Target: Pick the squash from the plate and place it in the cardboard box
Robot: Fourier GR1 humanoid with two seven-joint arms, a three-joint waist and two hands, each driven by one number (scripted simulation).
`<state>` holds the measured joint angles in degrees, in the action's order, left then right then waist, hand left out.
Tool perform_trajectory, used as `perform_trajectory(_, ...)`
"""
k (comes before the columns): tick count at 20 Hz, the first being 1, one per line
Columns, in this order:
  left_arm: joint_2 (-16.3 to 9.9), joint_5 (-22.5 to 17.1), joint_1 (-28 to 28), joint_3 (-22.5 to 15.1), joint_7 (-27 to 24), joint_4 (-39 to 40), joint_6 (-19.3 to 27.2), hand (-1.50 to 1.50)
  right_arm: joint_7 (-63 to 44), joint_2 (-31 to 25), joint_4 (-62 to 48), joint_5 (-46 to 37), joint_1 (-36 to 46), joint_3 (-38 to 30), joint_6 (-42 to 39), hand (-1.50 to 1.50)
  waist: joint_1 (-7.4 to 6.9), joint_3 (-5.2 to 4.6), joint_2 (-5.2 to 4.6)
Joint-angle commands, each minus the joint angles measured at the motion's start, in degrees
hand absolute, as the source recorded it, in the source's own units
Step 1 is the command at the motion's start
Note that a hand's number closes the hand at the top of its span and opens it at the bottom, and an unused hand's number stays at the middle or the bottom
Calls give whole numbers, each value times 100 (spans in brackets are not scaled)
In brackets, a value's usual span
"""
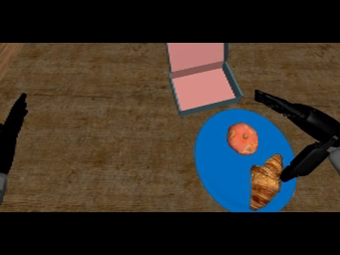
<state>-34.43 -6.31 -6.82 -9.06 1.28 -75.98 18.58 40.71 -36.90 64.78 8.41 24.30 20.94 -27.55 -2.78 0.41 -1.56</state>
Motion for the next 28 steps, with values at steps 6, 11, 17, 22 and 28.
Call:
perform_trajectory(6,64,184,-170,-76,115,70,4,0,1473,-638,-1199,-2021,1263,731,257,-150,-115,-22,45)
perform_trajectory(11,225,348,-228,-122,224,178,142,0,1289,-407,-1498,-2867,2005,1434,356,-150,-28,-36,78)
perform_trajectory(17,88,284,41,93,167,55,-33,0,1045,101,-1997,-3718,2440,2057,482,-150,66,-38,126)
perform_trajectory(22,30,229,197,332,168,-22,-208,0,1282,406,-2679,-4177,2640,2144,665,-150,114,-37,131)
perform_trajectory(28,312,551,-144,398,240,247,-177,0,1128,885,-2912,-4622,2745,2006,768,-150,211,-40,143)
